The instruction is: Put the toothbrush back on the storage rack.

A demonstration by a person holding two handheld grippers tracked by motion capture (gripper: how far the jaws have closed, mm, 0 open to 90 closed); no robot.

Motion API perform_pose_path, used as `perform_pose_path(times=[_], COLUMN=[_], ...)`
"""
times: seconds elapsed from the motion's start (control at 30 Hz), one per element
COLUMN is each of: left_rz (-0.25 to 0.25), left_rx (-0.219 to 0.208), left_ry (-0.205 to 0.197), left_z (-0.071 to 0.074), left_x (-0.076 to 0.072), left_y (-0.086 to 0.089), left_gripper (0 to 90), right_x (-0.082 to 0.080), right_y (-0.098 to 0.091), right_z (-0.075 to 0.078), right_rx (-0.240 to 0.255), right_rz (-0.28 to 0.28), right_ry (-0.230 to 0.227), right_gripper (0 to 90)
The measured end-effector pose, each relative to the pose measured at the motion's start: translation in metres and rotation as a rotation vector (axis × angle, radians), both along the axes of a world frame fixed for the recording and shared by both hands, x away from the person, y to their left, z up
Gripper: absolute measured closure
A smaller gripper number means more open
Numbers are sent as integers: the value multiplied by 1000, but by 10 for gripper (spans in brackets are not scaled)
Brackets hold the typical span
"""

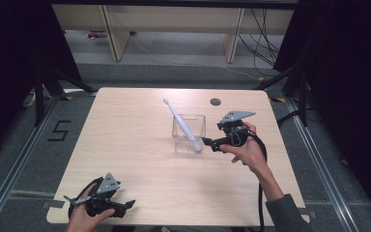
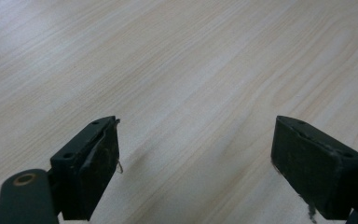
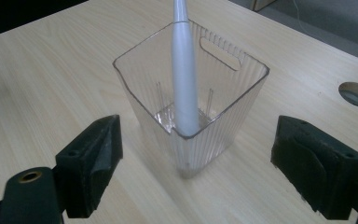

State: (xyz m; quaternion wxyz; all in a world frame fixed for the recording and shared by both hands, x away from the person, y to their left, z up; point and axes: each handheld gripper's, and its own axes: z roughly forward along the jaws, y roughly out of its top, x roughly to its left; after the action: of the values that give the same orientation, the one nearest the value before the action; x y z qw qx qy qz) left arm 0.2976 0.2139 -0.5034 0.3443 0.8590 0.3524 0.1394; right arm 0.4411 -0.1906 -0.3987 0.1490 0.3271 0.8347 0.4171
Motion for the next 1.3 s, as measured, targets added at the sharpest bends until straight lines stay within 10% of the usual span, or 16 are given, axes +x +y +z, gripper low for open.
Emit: perform_pose_path(times=[1.3], left_rz=[0], left_rx=[3], left_ry=[1], left_z=[0], left_x=[-1], left_y=[0], left_gripper=[149], right_x=[-32], right_y=[-24], right_z=[-43], right_rx=[37], right_rz=[-55], right_ry=[33], right_gripper=[178])
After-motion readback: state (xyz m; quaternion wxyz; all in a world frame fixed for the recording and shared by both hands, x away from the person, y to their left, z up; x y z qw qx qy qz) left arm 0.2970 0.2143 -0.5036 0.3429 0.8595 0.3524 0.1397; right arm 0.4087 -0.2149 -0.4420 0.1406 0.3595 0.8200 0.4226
